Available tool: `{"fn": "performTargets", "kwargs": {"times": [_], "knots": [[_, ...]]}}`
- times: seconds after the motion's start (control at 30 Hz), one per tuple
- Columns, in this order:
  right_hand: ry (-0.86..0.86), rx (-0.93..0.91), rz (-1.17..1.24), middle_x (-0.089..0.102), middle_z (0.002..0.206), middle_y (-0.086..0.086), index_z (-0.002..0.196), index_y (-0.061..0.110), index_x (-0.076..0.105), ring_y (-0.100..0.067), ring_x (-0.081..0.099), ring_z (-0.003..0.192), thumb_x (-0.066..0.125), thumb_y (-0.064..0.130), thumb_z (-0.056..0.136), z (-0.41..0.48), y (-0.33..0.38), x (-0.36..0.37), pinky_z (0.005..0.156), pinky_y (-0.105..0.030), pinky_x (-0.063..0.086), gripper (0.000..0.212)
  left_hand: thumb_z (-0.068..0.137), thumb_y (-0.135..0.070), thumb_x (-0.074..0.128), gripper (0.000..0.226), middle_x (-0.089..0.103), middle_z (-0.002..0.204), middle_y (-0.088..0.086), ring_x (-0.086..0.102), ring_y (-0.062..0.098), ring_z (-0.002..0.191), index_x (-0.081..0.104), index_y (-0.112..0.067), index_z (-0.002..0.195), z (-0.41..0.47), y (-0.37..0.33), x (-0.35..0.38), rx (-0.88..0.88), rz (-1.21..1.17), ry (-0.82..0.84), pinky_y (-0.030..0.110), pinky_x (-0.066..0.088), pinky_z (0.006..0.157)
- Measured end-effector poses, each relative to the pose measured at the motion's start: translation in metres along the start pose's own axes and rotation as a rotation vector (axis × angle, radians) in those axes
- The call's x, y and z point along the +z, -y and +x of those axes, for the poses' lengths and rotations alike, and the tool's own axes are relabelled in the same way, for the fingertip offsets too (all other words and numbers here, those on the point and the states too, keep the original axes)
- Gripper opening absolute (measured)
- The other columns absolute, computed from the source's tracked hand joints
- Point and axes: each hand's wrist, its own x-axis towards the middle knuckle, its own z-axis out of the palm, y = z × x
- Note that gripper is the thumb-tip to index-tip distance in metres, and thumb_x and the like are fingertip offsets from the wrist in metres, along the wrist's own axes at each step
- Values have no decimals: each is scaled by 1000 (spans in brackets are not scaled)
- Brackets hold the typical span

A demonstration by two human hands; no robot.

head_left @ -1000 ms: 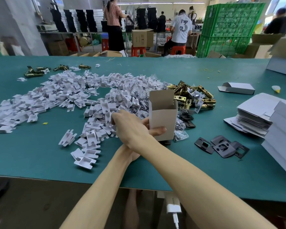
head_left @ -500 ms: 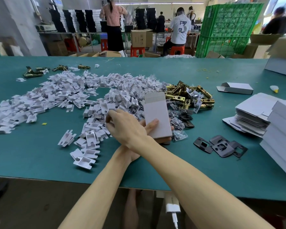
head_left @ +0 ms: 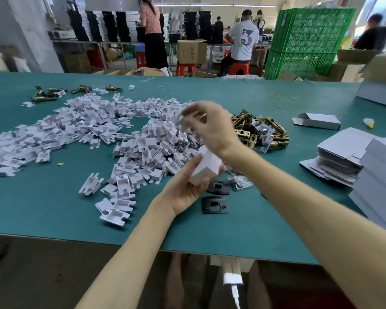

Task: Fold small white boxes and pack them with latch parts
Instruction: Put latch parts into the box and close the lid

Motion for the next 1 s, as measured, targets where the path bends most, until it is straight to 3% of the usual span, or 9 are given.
{"fn": "performTargets", "kwargs": {"times": [0.07, 0.13, 0.33, 0.4, 0.47, 0.6, 0.77, 0.9, 1.0], "knots": [[-79, 18, 7, 70, 105, -4, 117, 4, 67, -10, 66, 82, 64, 9, 97, 6, -1, -27, 73, -18, 55, 21, 96, -28, 69, 50, 68, 105, 22, 76, 28, 81, 61, 3, 135, -3, -2, -1, -52, -271, 27, 27, 60, 49], [-125, 49, 20, 71, 104, -5, 119, 4, 68, -15, 68, 82, 65, 10, 98, 10, -3, -47, 71, -21, 58, 22, 94, -27, 72, 57, 66, 101, 20, 75, 27, 79, 52, 0, 140, 0, -4, -4, -29, -336, 30, 26, 59, 47], [-127, 117, -53, 74, 98, -9, 115, 6, 73, -18, 69, 76, 64, 9, 99, 8, -17, -67, 70, -27, 61, 18, 85, -30, 84, 68, 70, 119, 18, 69, 36, 111, 58, -10, 144, -4, 2, 3, 13, 116, 17, 30, 62, 54], [-91, 123, -93, 75, 96, -11, 113, 7, 74, -22, 72, 78, 66, 10, 98, 6, -21, -69, 72, -31, 62, 18, 70, -34, 95, 70, 73, 117, 14, 71, 34, 108, 70, -10, 131, -5, 3, 6, -10, 220, 27, 31, 63, 56], [-57, 117, -145, 75, 92, -10, 114, 8, 71, -17, 71, 71, 69, 11, 96, 4, -24, -72, 70, -30, 61, 19, 65, -37, 97, 74, 74, 115, 11, 74, 28, 102, 69, -10, 129, -5, 4, 8, -12, 308, 85, 33, 64, 60], [10, 135, -226, 72, 90, -6, 111, 10, 63, -17, 71, 74, 78, 16, 90, 5, -24, -81, 64, -24, 59, 26, 66, -32, 96, 76, 71, 123, 11, 71, 28, 108, 65, -12, 133, -5, 6, 12, -6, 373, 140, 45, 66, 76], [115, 42, -472, 73, 94, -6, 105, 8, 75, -20, 67, 85, 78, 19, 89, 5, -14, -87, 75, -24, 54, 19, 68, -27, 94, 51, 74, 120, 8, 73, 25, 106, 79, -20, 116, -4, 8, 11, -11, 385, 182, 44, 65, 77], [213, -18, -621, 72, 99, -7, 100, 9, 76, -26, 67, 93, 78, 15, 87, 2, -9, -83, 88, -42, 56, 14, 68, -29, 95, 54, 74, 121, 8, 73, 24, 106, 78, -21, 118, -3, 8, 11, 0, 395, 186, 44, 64, 78], [259, -51, -689, 63, 98, -3, 95, 9, 80, -24, 63, 97, 80, 15, 84, 1, -10, -80, 88, -40, 54, 12, 67, -30, 97, 60, 73, 123, 11, 73, 27, 107, 75, -17, 121, -3, 8, 10, 15, 390, 173, 46, 64, 79]]}}
